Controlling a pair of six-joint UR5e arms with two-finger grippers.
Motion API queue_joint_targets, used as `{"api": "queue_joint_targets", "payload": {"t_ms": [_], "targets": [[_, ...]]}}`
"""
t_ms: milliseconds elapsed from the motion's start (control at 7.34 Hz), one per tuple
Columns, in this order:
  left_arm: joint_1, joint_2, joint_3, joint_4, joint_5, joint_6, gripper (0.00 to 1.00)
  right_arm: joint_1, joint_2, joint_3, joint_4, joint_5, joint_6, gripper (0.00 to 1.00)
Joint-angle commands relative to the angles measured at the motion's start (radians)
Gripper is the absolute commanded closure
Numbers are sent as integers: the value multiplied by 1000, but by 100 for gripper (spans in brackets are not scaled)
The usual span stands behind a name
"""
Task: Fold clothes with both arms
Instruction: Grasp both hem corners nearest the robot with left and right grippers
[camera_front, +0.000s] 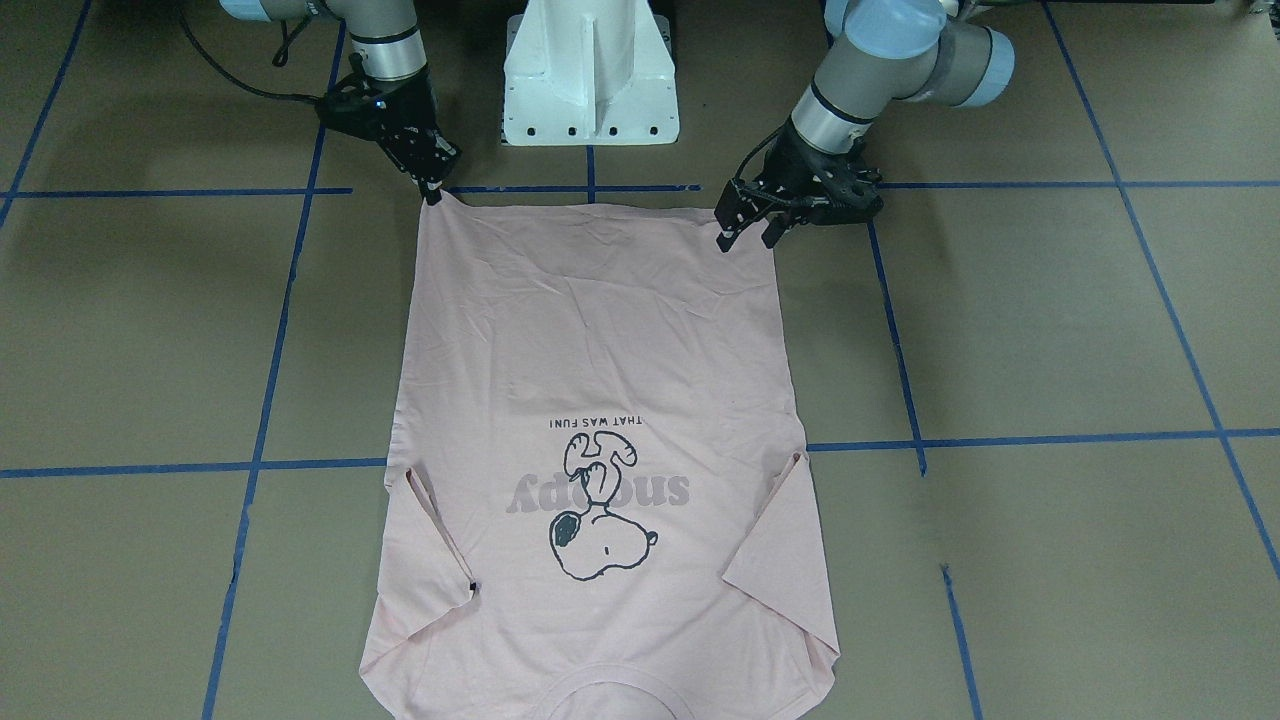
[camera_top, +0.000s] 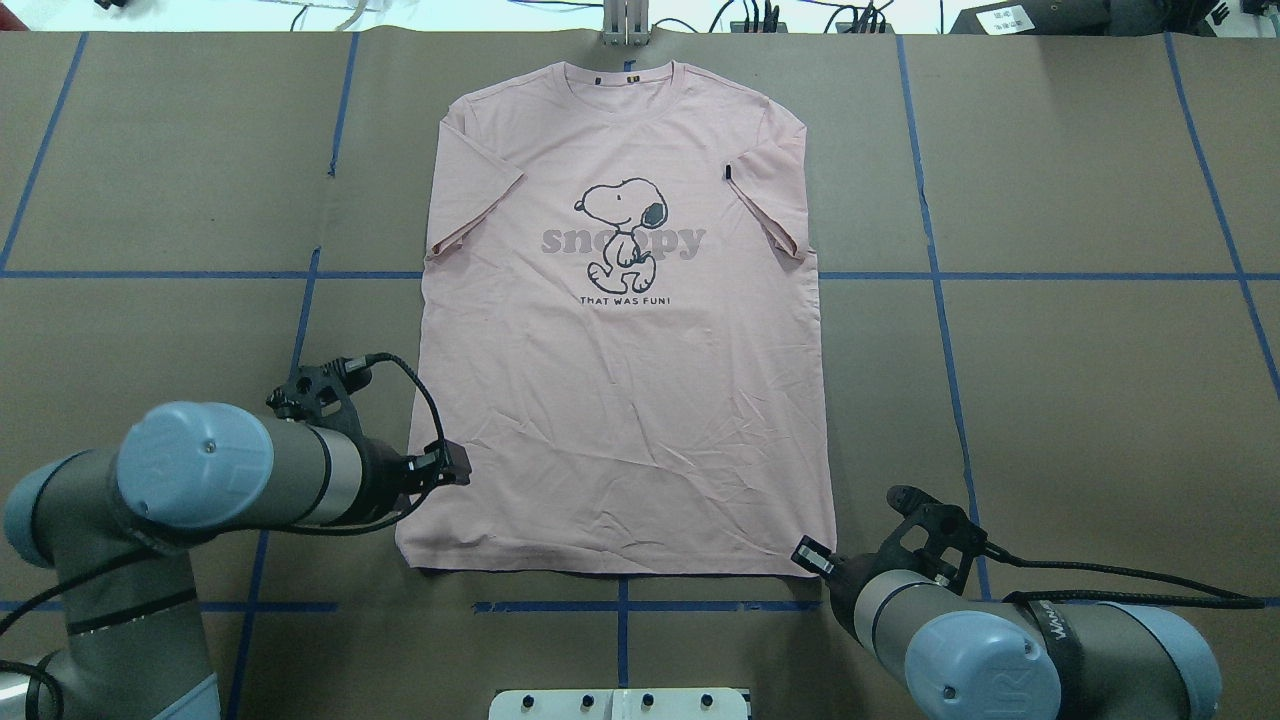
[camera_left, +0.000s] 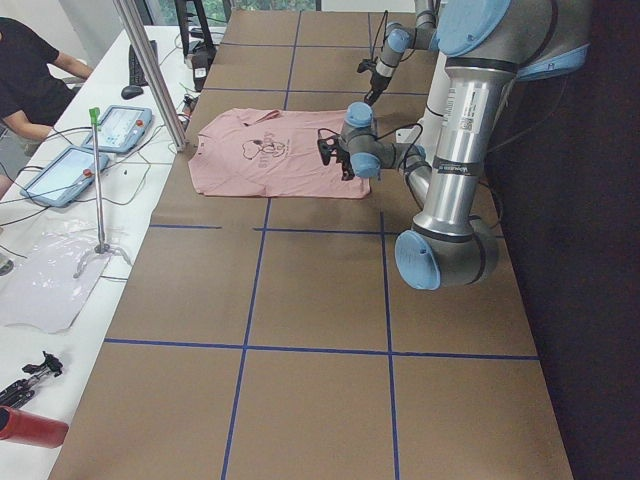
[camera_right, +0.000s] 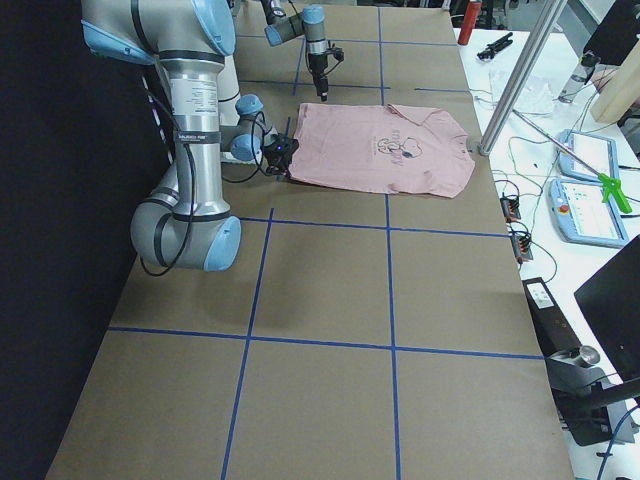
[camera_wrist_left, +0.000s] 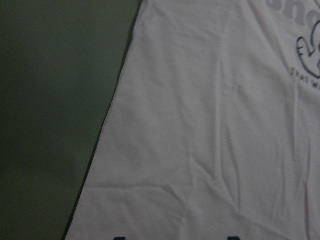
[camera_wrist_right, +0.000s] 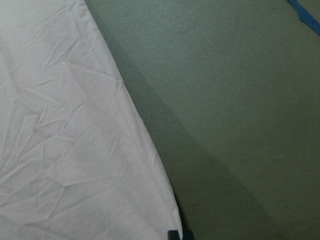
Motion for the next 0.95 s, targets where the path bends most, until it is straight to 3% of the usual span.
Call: {"api": "queue_joint_targets", "payload": {"t_ms": [0, 272, 409, 545, 681, 817], "targets": [[85, 53, -3, 35, 52, -47, 30, -1, 0, 0, 1, 0, -1, 100], [101, 65, -2, 37, 58, -50, 36, -1, 1, 0, -1, 0, -1, 100], [103, 64, -1, 37, 58, -68, 46, -1, 0, 2, 1, 0, -1, 100], [103, 62, -3, 37, 58, -80, 77, -1, 0, 3, 1, 0, -1, 100], [103, 62, -3, 37, 58, -82, 100, -1, 1, 3, 1, 0, -1, 100], [103, 56, -9, 38, 57, -82, 100, -1, 1, 3, -1, 0, -1, 100]]}}
